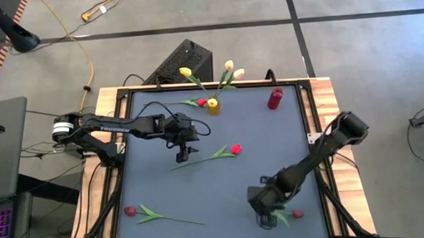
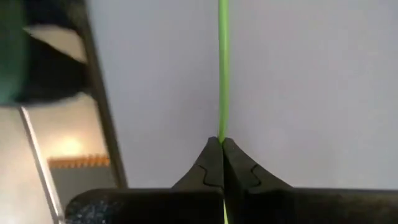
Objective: Sort flowers into vase by color
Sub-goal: Put the right dark red flower into the red vase
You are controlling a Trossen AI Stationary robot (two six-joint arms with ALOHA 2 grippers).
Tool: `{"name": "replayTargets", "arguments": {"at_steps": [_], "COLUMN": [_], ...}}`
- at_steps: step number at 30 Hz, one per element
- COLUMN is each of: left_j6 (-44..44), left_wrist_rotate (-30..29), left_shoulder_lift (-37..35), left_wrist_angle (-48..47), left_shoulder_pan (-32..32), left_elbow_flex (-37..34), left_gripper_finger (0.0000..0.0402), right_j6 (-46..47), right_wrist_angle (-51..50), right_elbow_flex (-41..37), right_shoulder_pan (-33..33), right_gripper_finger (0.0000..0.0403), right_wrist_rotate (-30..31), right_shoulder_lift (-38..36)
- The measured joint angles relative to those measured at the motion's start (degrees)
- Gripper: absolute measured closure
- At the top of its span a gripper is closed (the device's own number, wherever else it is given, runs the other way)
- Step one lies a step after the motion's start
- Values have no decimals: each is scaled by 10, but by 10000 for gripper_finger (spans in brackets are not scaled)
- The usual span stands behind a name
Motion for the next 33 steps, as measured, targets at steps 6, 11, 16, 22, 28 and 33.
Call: {"name": "replayTargets", "arguments": {"at_steps": [6,11,16,22,28,33], "left_j6": [-5,-6,-23,-59,-104,-145], "left_wrist_rotate": [3,-11,-30,-54,-100,-111], "left_shoulder_lift": [-16,-56,-98,-146,-170,-170], "left_wrist_angle": [3,8,13,17,16,48], "left_shoulder_pan": [0,0,0,0,0,0], "left_elbow_flex": [0,0,0,0,0,0], "left_gripper_finger": [178,178,178,178,178,178], "right_j6": [-27,-71,-116,-131,-128,-128], "right_wrist_angle": [54,61,86,176,317,349], "right_elbow_flex": [0,0,-13,-119,-228,-263], "right_shoulder_pan": [-43,-83,-122,-164,-209,-237], "right_gripper_finger": [388,388,388,388,388,388], "right_wrist_rotate": [3,27,34,34,22,-28], "right_shoulder_lift": [-66,-123,-177,-287,-393,-437]}}
